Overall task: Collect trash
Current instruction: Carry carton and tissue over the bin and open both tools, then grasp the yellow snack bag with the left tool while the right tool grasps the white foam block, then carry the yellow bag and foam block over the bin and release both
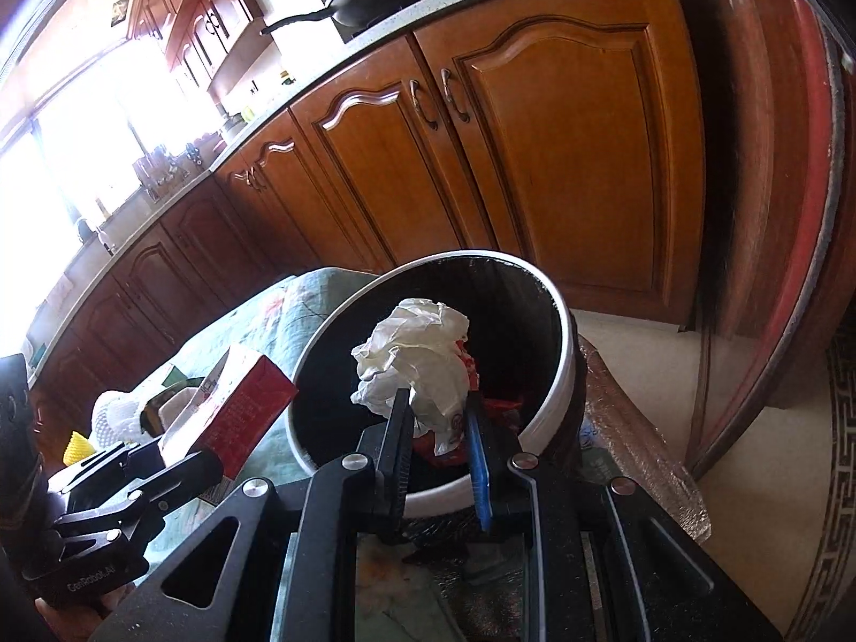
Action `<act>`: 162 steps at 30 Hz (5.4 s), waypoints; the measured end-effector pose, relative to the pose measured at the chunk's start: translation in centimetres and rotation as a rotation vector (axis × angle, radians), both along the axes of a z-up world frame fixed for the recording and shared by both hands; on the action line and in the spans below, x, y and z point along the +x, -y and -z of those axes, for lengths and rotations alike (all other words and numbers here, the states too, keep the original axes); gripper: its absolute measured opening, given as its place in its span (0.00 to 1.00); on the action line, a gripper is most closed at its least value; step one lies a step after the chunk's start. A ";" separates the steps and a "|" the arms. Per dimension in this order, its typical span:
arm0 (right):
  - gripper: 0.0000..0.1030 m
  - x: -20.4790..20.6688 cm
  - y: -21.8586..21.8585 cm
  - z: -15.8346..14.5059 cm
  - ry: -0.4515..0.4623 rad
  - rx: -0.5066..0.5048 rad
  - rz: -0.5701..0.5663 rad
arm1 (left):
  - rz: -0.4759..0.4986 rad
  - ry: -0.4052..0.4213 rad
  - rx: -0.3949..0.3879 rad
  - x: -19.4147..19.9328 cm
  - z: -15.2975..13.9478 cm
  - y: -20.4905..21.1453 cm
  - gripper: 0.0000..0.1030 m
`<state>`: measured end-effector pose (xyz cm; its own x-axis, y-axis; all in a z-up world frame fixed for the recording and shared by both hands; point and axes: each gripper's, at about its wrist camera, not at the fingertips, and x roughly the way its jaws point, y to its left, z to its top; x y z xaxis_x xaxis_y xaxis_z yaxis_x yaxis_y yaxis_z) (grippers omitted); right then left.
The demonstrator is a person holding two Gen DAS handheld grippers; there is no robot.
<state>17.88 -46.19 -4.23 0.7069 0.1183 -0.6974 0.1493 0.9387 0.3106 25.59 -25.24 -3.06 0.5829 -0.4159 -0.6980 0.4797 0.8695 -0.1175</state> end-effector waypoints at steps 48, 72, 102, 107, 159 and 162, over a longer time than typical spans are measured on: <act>0.62 -1.0 -5.2 0.9 0.015 0.093 -0.084 | -0.208 -0.065 -0.098 -5.5 1.5 -10.4 0.59; 0.65 1.7 -17.0 3.3 -0.032 0.068 -0.300 | -0.505 -0.108 -0.159 -7.9 0.8 -22.8 0.60; 0.52 4.3 -21.2 4.0 -0.062 -0.002 -0.397 | -0.505 -0.197 -0.274 -1.8 4.2 -26.0 0.22; 0.52 3.0 -21.8 2.7 -0.036 0.012 -0.410 | -0.481 -0.190 -0.306 -3.9 3.3 -26.1 0.22; 0.52 -1.0 -3.1 -0.1 0.033 0.024 -0.066 | -0.038 -0.103 -0.113 0.1 0.2 -5.8 0.22; 0.52 -0.4 -2.4 0.1 0.021 0.019 -0.056 | -0.025 -0.099 -0.102 1.0 0.3 -4.2 0.22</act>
